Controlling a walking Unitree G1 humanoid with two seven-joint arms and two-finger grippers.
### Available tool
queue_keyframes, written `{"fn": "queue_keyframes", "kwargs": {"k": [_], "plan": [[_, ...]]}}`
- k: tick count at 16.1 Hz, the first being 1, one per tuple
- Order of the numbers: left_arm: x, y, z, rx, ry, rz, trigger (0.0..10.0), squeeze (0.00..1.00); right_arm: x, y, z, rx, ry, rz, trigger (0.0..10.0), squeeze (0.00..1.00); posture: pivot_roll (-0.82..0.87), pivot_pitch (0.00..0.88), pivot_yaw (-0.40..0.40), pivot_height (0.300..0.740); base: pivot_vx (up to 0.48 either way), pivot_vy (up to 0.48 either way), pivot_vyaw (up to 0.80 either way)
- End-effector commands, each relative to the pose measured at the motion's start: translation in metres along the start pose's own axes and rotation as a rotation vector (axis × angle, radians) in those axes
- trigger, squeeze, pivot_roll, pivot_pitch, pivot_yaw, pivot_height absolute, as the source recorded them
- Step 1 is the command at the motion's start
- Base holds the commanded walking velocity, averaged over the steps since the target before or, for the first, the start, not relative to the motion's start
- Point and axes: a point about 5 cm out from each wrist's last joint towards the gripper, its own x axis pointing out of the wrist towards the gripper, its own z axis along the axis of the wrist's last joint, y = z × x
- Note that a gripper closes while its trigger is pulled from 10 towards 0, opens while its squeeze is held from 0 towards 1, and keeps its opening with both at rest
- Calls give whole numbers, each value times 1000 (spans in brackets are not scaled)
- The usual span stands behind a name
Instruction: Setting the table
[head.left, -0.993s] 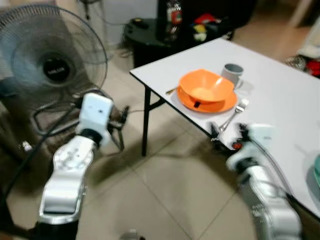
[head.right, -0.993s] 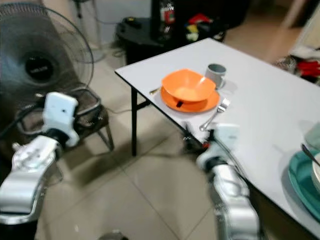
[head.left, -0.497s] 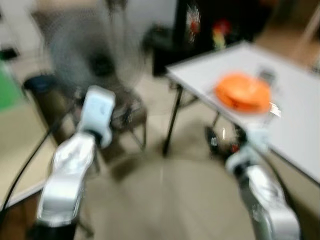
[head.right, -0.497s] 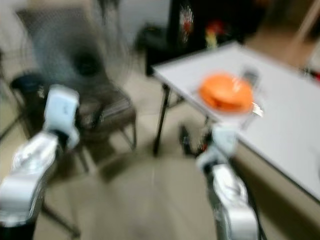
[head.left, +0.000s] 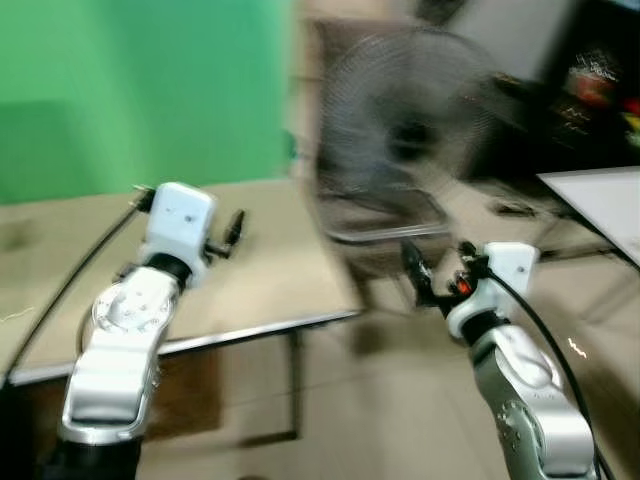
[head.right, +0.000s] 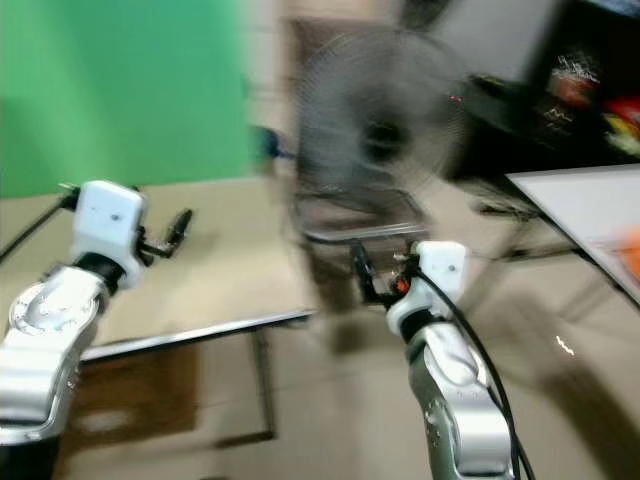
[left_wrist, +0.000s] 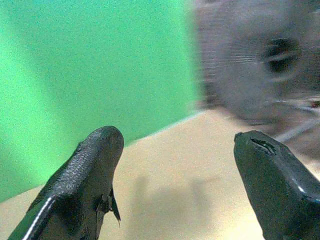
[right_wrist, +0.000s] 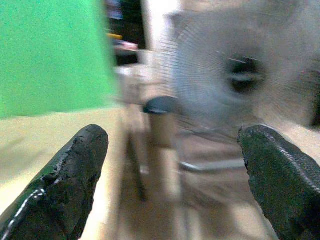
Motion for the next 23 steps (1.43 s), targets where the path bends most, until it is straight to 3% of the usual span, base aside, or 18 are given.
{"fn": "queue_keyframes", "kwargs": {"k": [1, 5, 9, 16, 19, 23], "plan": [[2, -8, 4, -5, -15, -31, 10000, 0, -2, -10, -1, -4, 7, -37, 10000, 0, 110, 0, -29, 740, 0, 375, 800], [5, 1, 6, 45, -15, 24, 10000, 0, -1, -14, -1, -10, 6, -56, 10000, 0, 109, 0, -24, 740, 0, 87, 800], [9, 3, 7, 79, -4, 20, 10000, 0, -1, -18, -4, 47, 21, -85, 10000, 0, 106, 0, -17, 740, 0, -360, 0], [9, 2, 1, -25, 31, 16, 10000, 0, 2, -16, -3, 88, 34, -83, 10000, 0, 105, 0, -15, 740, 0, 0, 0], [7, 2, 0, -39, 43, 6, 10000, 0, 5, -15, -1, 49, 36, -80, 10000, 0, 107, 0, -17, 740, 85, 0, 533], [8, 0, 0, -33, 47, -15, 10000, 0, 5, -20, 0, 72, 21, -124, 10000, 0, 105, 0, -13, 740, 298, 0, 400]]}}
